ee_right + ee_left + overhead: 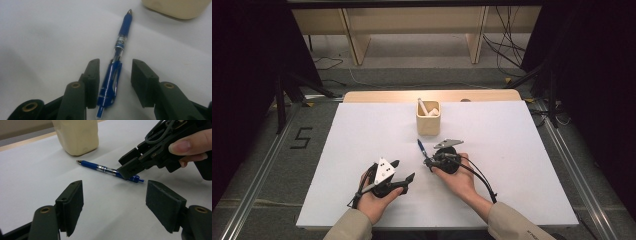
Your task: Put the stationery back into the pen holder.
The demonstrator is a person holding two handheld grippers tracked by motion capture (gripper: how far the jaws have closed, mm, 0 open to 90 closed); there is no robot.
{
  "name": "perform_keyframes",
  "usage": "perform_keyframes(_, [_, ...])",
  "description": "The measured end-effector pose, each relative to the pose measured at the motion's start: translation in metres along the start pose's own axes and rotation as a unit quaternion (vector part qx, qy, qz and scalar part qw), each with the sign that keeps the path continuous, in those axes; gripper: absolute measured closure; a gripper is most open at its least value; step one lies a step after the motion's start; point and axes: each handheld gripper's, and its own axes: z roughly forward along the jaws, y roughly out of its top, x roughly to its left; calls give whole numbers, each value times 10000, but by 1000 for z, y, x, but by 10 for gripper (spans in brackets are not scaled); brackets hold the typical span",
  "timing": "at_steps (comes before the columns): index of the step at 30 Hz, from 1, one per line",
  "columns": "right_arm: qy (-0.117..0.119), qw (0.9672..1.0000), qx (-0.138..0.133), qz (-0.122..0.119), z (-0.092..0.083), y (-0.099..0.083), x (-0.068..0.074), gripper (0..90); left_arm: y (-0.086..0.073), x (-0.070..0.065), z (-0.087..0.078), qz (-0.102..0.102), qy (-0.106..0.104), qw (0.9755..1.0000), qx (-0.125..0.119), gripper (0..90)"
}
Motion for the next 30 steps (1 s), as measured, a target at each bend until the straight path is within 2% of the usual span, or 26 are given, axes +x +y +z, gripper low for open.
perform_keyframes(11, [-71,9999,43,-62,1,-1,3,614,0,0,0,4,0,10000,-1,305])
perform_keyframes(18, [-245,9995,44,-170,4,-3,9,619,0,0,0,-4,0,10000,-4,305])
perform_keyframes(30, [-435,9990,35,-100,4,-4,13,648,0,0,0,1,1,10000,-1,305])
